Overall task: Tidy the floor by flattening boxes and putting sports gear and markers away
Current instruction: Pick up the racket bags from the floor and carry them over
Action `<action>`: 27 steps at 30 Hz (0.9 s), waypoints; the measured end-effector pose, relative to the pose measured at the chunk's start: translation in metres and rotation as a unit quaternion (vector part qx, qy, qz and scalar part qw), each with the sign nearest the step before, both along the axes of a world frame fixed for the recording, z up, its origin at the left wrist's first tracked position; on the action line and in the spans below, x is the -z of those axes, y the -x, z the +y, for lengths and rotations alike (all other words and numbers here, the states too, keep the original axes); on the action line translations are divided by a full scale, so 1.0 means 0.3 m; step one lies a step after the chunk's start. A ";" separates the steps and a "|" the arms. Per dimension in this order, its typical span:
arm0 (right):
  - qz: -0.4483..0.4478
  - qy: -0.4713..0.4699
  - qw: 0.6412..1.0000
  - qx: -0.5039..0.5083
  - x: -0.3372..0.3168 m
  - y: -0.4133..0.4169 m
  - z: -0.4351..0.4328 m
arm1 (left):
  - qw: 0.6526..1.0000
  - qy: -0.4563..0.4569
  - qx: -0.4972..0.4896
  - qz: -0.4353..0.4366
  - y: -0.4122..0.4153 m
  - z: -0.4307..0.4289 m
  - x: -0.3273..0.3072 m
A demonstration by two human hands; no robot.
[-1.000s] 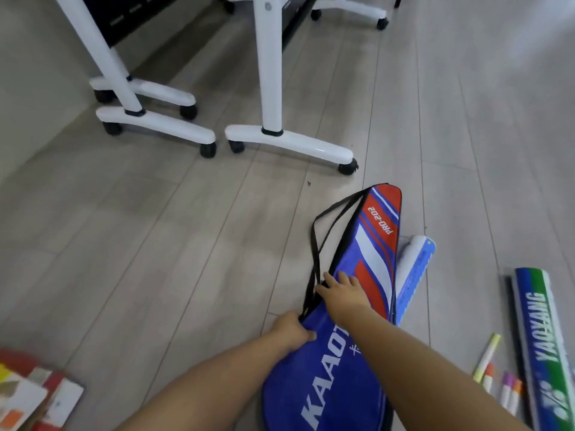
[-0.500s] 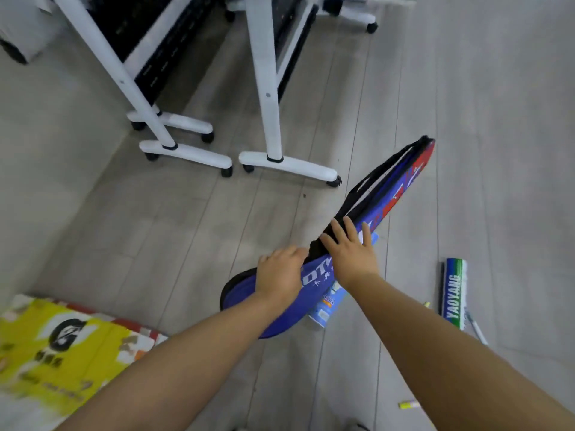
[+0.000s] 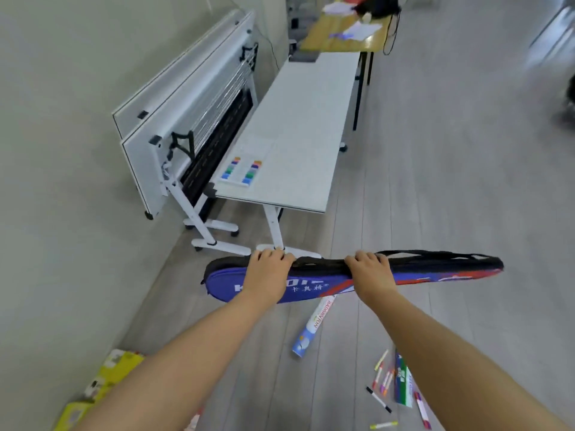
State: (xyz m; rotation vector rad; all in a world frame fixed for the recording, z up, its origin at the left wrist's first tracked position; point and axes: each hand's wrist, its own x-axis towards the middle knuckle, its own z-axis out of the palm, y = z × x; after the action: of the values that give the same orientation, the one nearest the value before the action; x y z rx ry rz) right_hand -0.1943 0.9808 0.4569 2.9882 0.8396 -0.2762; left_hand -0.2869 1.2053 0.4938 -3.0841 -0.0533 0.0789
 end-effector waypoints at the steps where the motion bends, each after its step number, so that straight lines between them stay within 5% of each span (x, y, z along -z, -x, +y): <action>1: 0.000 -0.003 1.000 0.001 -0.049 -0.002 -0.021 | 1.000 -0.012 -0.002 0.004 -0.001 -0.018 -0.056; 9: -0.016 0.010 1.000 0.013 -0.272 -0.096 -0.120 | 0.999 -0.033 -0.026 0.034 -0.101 -0.092 -0.297; 27: -0.048 0.054 0.997 -0.001 -0.495 -0.800 0.074 | 0.997 0.029 -0.032 0.066 -0.797 0.273 -0.410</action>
State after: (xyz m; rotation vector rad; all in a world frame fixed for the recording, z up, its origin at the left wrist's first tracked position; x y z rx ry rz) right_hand 0.0457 1.0030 0.6054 2.8745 0.7926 -0.1694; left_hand -0.0480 1.2871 0.6169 -3.1252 -0.1460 0.2920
